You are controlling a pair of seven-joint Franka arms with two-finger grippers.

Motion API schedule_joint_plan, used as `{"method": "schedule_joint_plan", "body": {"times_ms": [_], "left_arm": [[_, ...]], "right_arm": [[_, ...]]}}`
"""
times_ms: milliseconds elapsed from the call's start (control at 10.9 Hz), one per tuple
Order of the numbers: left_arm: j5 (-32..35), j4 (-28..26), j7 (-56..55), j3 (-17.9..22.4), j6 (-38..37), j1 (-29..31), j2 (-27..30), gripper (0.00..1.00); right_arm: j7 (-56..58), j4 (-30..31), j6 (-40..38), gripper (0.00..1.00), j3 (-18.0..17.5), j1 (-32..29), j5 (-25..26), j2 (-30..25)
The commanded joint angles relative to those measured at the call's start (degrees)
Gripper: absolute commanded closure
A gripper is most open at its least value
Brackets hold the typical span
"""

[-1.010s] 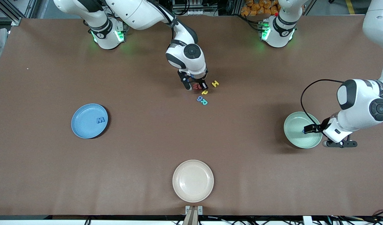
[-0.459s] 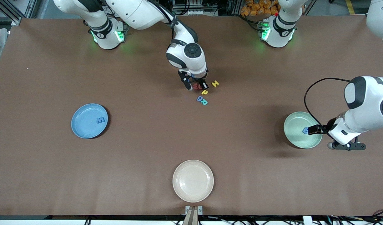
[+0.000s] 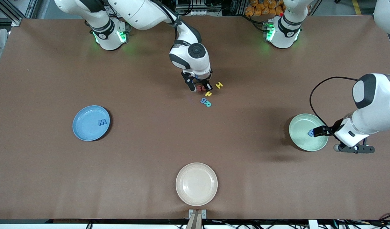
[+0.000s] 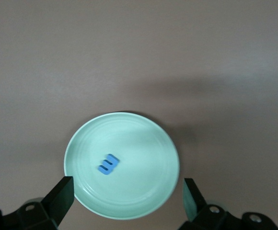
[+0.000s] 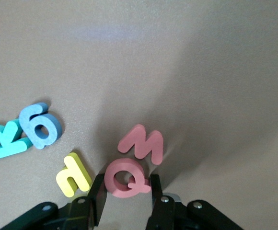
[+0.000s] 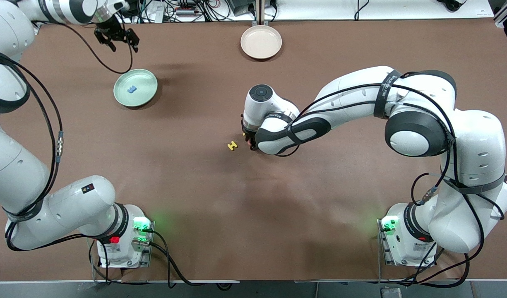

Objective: Sort uppercase to blue plate, lowercase to green plate
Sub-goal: 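Release the E on the green plate while the right gripper lowers onto the Q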

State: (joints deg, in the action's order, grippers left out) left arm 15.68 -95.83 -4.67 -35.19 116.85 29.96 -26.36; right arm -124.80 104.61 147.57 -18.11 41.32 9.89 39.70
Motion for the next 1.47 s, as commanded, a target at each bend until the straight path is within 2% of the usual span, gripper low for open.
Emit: {"method": "schedule_joint_plan", "body": {"times_ms": [0, 184, 459, 734, 1010, 1377], "left_arm": [[-0.5, 1.4, -1.5, -2.6, -2.9, 0.1, 1.1, 0.0], [-0.4, 2.0, -3.1, -4.2, -2.9, 0.0, 1.1, 0.0], [-0.4, 2.3, -3.5, -4.3, -2.9, -0.1, 1.1, 0.0], [-0.3, 2.1, -3.6, -4.3, -2.9, -0.1, 1.0, 0.0], [-0.3, 2.1, -3.6, -4.3, -2.9, -0.1, 0.9, 0.0], [-0.5, 2.4, -3.6, -5.5, -4.8, 0.1, 1.7, 0.0]], "right_arm": [[-1.0, -0.9, -0.2, 0.87, -0.1, 0.2, 1.5, 1.3], [0.7, -1.0, -0.5, 0.88, -0.2, -0.4, 1.4, 1.0], [1.8, -1.0, -1.1, 0.94, -0.3, -0.5, 1.5, 0.8], [2.5, -1.2, -2.2, 0.94, -0.5, -0.9, 1.4, 0.3], [2.6, -2.9, -5.6, 0.94, -1.7, -1.9, 1.4, 0.1], [8.2, -4.3, -11.9, 0.94, -3.6, -4.7, 0.9, -1.5]]}}
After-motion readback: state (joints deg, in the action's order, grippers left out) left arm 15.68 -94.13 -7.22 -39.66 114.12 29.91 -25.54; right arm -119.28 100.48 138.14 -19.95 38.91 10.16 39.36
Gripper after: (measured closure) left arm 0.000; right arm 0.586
